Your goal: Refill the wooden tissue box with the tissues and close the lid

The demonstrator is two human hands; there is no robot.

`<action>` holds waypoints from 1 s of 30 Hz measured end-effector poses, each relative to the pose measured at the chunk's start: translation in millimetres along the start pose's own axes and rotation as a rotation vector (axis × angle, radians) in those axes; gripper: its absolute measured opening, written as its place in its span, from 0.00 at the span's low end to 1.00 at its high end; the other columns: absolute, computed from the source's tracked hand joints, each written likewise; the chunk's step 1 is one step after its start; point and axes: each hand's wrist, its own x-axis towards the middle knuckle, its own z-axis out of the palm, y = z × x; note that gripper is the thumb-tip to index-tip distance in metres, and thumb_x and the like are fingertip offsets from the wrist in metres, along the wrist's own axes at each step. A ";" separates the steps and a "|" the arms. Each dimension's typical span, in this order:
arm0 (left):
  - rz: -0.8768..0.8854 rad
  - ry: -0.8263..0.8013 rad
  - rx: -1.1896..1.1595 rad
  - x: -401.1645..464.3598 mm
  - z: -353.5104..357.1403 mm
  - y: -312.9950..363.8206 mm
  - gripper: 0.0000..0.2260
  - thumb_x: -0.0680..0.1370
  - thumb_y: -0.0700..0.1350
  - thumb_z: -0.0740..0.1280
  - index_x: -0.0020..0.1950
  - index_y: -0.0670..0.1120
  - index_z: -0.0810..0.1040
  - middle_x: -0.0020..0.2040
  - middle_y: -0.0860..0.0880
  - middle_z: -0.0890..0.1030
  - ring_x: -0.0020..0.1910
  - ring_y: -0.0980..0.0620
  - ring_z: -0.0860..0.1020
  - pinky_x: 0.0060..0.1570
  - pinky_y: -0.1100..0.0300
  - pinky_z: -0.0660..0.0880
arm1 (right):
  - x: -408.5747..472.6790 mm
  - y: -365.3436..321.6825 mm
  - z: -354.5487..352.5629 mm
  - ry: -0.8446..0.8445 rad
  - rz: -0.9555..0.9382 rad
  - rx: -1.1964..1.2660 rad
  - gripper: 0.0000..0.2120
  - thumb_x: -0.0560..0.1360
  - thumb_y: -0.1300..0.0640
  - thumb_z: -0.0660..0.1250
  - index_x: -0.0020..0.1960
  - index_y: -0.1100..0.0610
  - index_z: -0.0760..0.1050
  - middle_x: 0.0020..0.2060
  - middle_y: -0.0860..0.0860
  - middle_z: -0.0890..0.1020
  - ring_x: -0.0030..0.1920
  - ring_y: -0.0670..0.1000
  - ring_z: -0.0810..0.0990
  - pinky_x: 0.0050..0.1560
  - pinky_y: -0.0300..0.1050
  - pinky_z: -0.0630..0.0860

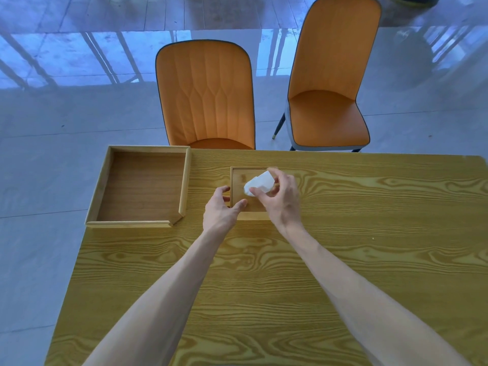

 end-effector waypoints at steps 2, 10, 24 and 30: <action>0.003 -0.001 0.006 -0.6 0.0 0.2 0.28 0.75 0.51 0.73 0.72 0.50 0.68 0.61 0.49 0.78 0.50 0.52 0.77 0.48 0.57 0.73 | 4.9 -2.7 1.1 -0.028 -0.015 -0.165 0.20 0.72 0.48 0.74 0.58 0.60 0.80 0.52 0.54 0.76 0.45 0.49 0.76 0.44 0.37 0.69; -0.001 0.003 0.016 0.0 0.6 0.4 0.29 0.75 0.51 0.73 0.73 0.50 0.68 0.62 0.48 0.78 0.51 0.52 0.77 0.52 0.54 0.76 | 2.2 5.9 1.8 0.024 0.045 0.221 0.06 0.74 0.56 0.74 0.50 0.56 0.83 0.52 0.54 0.72 0.42 0.42 0.74 0.47 0.33 0.77; -0.001 0.008 0.022 0.6 0.5 0.1 0.28 0.75 0.51 0.73 0.73 0.50 0.68 0.63 0.48 0.78 0.51 0.52 0.76 0.51 0.55 0.74 | -5.1 4.9 -5.7 -0.006 0.064 0.522 0.08 0.77 0.56 0.71 0.49 0.42 0.76 0.60 0.62 0.74 0.36 0.43 0.76 0.37 0.33 0.75; -0.005 -0.072 0.168 3.1 -8.1 5.9 0.30 0.76 0.56 0.70 0.75 0.52 0.65 0.64 0.49 0.77 0.56 0.49 0.78 0.57 0.51 0.75 | -10.3 2.7 -21.7 -0.035 0.079 0.378 0.34 0.72 0.52 0.76 0.72 0.49 0.61 0.58 0.51 0.72 0.40 0.49 0.78 0.40 0.41 0.81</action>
